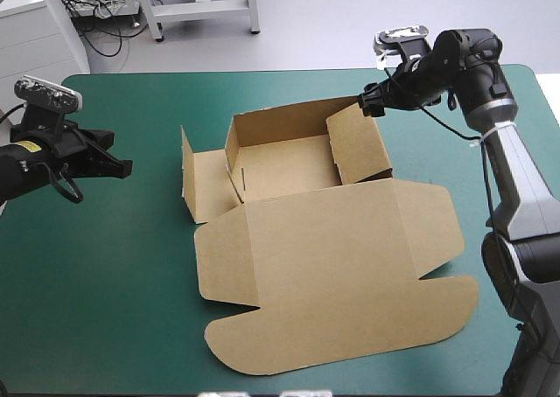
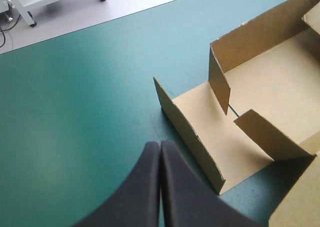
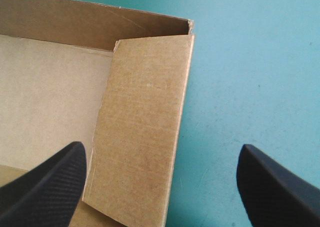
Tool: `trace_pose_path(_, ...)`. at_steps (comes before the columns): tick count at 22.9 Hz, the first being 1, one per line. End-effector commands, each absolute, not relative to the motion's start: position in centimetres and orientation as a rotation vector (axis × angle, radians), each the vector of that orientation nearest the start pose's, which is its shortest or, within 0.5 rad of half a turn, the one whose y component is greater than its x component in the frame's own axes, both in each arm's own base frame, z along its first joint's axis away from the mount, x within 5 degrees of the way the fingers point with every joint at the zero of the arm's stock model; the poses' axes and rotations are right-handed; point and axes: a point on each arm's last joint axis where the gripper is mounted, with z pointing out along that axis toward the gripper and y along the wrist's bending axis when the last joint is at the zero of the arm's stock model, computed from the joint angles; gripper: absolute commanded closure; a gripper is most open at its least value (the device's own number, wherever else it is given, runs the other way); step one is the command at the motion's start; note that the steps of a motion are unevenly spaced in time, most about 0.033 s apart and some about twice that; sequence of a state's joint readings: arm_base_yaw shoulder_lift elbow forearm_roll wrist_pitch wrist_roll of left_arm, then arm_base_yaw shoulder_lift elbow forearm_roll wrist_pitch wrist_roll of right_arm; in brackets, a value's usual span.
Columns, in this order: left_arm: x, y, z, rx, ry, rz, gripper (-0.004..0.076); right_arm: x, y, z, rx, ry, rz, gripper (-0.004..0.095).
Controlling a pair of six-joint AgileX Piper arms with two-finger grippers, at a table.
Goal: Fold the box
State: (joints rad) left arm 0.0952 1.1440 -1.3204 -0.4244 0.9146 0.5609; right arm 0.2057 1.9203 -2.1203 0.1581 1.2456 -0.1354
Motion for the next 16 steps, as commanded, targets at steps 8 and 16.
trace_pose_path(8, 22.1, -1.0, 45.1, 0.367, 2.024, -0.148, 0.0756, 42.2, 10.5, 33.2, -0.428, 2.672, 0.308, 0.0151)
trace_pose_path(16, 22.0, -1.0, 45.1, 0.366, 2.027, -0.158, 0.0756, 43.8, 10.9, 30.5, -0.425, 2.692, 0.32, 0.0304)
